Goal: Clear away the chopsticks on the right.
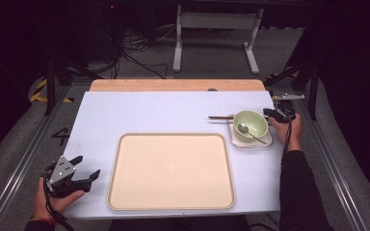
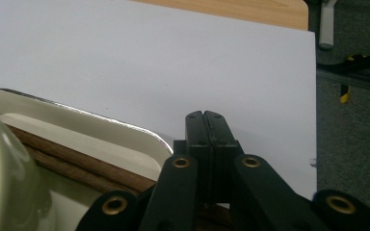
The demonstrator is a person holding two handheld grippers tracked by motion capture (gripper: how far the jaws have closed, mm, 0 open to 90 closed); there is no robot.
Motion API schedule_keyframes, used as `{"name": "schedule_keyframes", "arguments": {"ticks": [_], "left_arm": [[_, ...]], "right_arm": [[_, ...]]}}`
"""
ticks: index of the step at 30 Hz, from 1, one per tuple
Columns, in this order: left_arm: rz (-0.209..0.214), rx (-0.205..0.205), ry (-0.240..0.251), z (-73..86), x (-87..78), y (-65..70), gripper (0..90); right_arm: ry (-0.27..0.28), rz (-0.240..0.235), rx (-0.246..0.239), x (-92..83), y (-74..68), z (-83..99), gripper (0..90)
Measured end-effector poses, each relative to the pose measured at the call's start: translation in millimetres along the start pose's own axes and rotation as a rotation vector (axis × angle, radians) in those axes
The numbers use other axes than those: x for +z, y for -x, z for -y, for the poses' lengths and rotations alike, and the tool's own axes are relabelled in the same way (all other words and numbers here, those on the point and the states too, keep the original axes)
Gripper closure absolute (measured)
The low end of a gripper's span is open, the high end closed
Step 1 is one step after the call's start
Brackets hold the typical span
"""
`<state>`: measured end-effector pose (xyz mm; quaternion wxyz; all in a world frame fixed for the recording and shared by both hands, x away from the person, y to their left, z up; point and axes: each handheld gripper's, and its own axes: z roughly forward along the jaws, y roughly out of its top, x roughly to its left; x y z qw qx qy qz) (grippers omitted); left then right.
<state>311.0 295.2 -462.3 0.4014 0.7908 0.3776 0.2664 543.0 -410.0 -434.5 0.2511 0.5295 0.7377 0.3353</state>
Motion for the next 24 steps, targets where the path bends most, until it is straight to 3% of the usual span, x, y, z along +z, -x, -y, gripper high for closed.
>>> {"name": "schedule_keyframes", "arguments": {"ticks": [14,24], "left_arm": [[0.006,-0.005,0.001,1.6,-2.4,-0.9,21.2],[0.009,0.003,0.002,1.0,-3.1,-1.4,21.3]], "right_arm": [[-0.072,-0.036,0.012,-2.9,3.2,5.8,90.0],[-0.082,-0.052,0.018,-10.9,4.4,19.0,90.0]]}}
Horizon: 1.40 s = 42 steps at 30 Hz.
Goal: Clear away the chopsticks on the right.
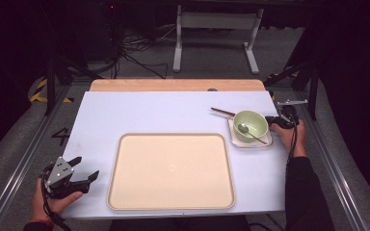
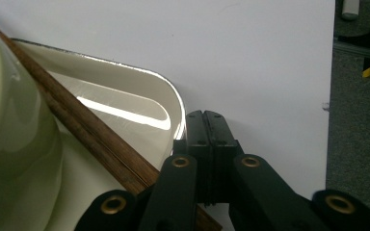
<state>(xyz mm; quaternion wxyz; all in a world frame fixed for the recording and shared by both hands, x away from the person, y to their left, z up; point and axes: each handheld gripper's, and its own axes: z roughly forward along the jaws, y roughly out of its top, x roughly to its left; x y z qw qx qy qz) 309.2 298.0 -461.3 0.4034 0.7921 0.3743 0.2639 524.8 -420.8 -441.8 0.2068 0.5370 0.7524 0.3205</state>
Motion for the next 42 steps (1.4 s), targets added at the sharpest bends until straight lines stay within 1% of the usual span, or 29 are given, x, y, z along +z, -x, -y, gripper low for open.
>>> {"name": "schedule_keyframes", "arguments": {"ticks": [3,5,8,10,12,13,14,19,20,22,26,30,32,34,37,39,42], "left_arm": [[0.000,-0.003,0.000,-0.2,-0.5,-0.1,21.3],[-0.001,-0.003,0.000,-0.3,-0.6,0.0,21.3],[-0.003,0.005,-0.001,-0.8,-1.4,0.4,21.3],[-0.004,-0.004,0.002,-0.7,-1.7,0.8,21.3],[-0.005,-0.003,0.004,-0.7,-2.0,0.6,21.4],[-0.005,-0.002,0.003,-0.7,-2.0,0.5,21.4],[-0.004,-0.008,0.003,-0.6,-1.8,0.9,21.3],[0.000,0.007,-0.002,-0.8,-1.6,0.8,21.4],[-0.002,0.004,-0.003,-0.7,-1.8,0.9,21.4],[-0.001,0.001,-0.003,-0.6,-2.0,0.7,21.4],[-0.002,0.001,-0.004,-0.3,-2.0,0.7,21.4],[0.000,0.005,-0.008,-0.6,-1.6,0.9,21.4],[-0.001,0.004,-0.010,-0.6,-1.3,1.2,21.4],[-0.002,0.004,-0.010,-0.5,-1.1,1.3,21.4],[-0.002,0.001,-0.010,-0.7,-1.4,1.5,21.4],[-0.002,0.004,-0.010,-0.7,-1.4,1.6,21.4],[-0.002,0.004,-0.011,-0.6,-1.1,1.6,21.4]], "right_arm": [[-0.002,-0.010,0.003,-3.3,-0.5,3.4,90.0],[-0.008,-0.009,-0.004,-5.6,-1.5,5.0,90.0],[-0.001,-0.011,-0.010,-8.5,-2.6,7.2,90.0],[0.000,-0.017,-0.005,-10.3,-2.9,10.0,90.0],[-0.004,-0.016,-0.007,-11.1,-3.2,13.2,90.0],[0.002,-0.021,-0.006,-11.5,-2.8,14.0,90.0],[0.001,-0.022,-0.002,-12.4,-2.8,14.8,90.0],[-0.006,-0.019,-0.012,-16.0,-0.9,15.9,89.6],[-0.005,-0.020,-0.013,-16.7,0.3,16.2,89.0],[0.000,-0.017,-0.006,-18.5,1.9,16.8,88.0],[0.032,-0.019,-0.009,-26.1,4.6,16.2,84.9],[0.064,-0.041,-0.015,-35.4,4.7,14.9,81.2],[0.077,-0.070,-0.016,-39.4,4.3,14.9,79.4],[0.076,-0.085,-0.030,-41.2,3.6,14.9,78.4],[0.068,-0.110,-0.033,-41.9,2.5,15.1,77.3],[0.064,-0.114,-0.041,-40.8,2.7,15.2,76.6],[0.059,-0.123,-0.035,-39.6,2.4,15.2,76.2]]}}
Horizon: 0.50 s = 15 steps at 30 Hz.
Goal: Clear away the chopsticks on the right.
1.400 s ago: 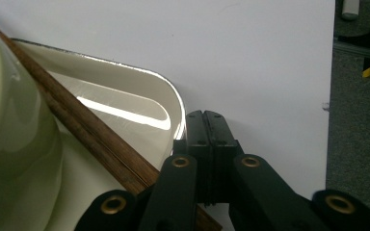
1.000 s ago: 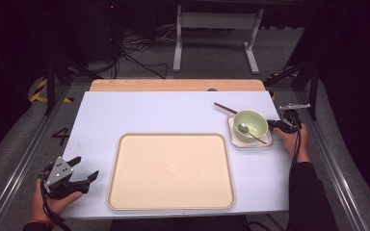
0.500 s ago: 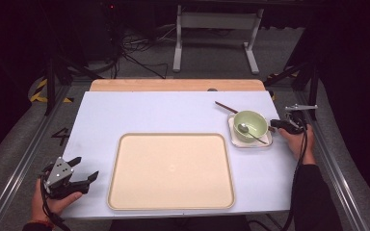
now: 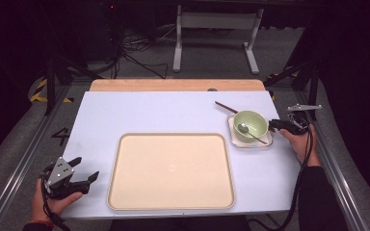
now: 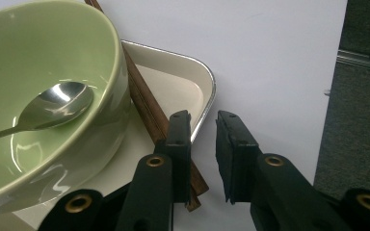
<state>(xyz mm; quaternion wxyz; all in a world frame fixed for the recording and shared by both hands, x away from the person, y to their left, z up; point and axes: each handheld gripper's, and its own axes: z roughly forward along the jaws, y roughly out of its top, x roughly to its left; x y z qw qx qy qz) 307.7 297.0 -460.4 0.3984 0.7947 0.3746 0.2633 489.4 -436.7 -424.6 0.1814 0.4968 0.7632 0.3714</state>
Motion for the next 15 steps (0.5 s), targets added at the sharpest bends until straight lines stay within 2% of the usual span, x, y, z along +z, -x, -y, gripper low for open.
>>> {"name": "schedule_keyframes", "arguments": {"ticks": [6,9,15], "left_arm": [[0.003,-0.005,-0.004,0.6,-0.2,-0.4,21.4],[0.003,0.005,-0.008,0.4,-0.1,-0.9,21.4],[0.003,-0.004,-0.007,0.4,0.1,-0.3,21.4]], "right_arm": [[-0.001,-0.017,-0.002,-1.5,-0.7,0.2,74.8],[-0.013,-0.030,-0.012,-0.9,-2.1,-0.1,74.1],[-0.011,-0.030,-0.007,1.2,-1.7,-0.5,74.6]]}}
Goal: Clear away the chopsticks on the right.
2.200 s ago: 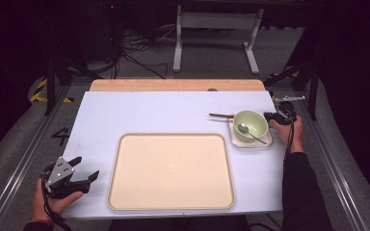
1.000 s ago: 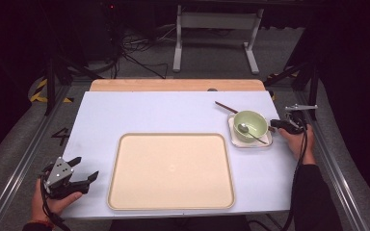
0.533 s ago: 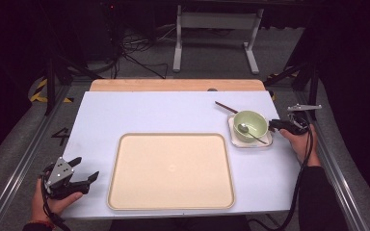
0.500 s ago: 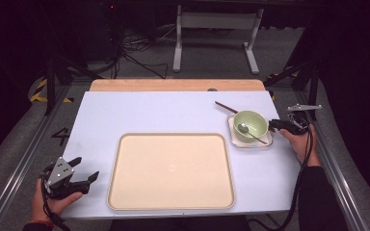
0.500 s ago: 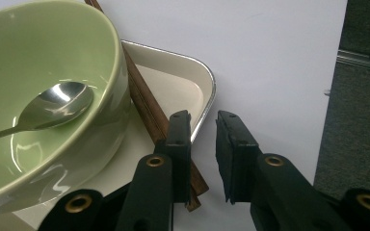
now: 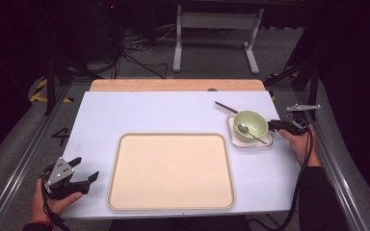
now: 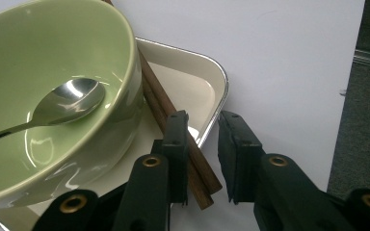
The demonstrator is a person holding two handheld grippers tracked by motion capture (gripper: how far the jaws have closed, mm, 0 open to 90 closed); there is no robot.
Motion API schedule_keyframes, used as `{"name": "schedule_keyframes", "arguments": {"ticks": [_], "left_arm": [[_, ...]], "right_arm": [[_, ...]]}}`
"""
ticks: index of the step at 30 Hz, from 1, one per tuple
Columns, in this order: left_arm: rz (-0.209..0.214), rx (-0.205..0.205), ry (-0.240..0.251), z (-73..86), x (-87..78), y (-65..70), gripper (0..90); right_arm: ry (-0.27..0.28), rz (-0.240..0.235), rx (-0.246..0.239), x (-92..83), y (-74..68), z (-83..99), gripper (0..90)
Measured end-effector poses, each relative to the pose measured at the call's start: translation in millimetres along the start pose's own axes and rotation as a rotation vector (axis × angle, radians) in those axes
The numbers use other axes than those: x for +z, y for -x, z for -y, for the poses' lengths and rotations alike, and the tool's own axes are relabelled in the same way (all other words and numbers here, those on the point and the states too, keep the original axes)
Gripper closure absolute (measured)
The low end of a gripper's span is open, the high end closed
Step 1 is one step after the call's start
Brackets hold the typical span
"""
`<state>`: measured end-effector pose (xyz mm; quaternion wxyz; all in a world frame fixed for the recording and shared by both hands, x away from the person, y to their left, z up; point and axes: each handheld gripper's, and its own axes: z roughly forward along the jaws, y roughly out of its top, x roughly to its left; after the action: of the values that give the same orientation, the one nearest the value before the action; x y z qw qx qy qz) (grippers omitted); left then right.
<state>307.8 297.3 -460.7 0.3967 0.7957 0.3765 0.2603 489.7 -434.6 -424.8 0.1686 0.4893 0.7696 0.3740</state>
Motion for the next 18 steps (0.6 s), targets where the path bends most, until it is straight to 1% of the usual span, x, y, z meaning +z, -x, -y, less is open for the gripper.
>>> {"name": "schedule_keyframes", "arguments": {"ticks": [1,6,7,9,10,13,15,17,18], "left_arm": [[-0.001,0.005,-0.001,0.0,0.1,-0.5,21.4],[-0.002,0.002,-0.001,0.0,0.3,-0.5,21.4],[-0.004,0.002,0.000,0.1,0.2,-0.6,21.4],[-0.002,0.000,0.003,-0.1,-0.1,-0.3,21.4],[0.001,-0.001,0.006,-0.3,-0.1,0.0,21.3],[0.007,0.007,0.003,-0.5,0.5,0.0,21.3],[0.011,0.001,0.005,0.2,1.1,0.3,21.2],[0.019,-0.009,0.012,0.8,1.5,1.2,21.0],[0.026,-0.003,0.012,0.8,1.7,1.2,21.0]], "right_arm": [[0.000,0.000,0.003,0.4,0.2,-0.1,74.6],[-0.008,0.007,0.010,4.9,2.8,-1.1,74.4],[-0.012,0.006,0.015,6.2,3.9,-1.4,73.6],[-0.037,0.010,0.014,10.3,5.8,-1.9,69.3],[-0.042,0.008,0.013,12.0,6.7,-1.9,69.1],[-0.028,0.001,0.025,14.0,7.8,-2.3,71.2],[-0.033,-0.013,0.028,16.3,8.3,-2.2,73.3],[-0.032,-0.023,0.031,17.7,8.4,-1.9,77.3],[-0.030,-0.031,0.032,18.2,8.2,-1.7,79.1]]}}
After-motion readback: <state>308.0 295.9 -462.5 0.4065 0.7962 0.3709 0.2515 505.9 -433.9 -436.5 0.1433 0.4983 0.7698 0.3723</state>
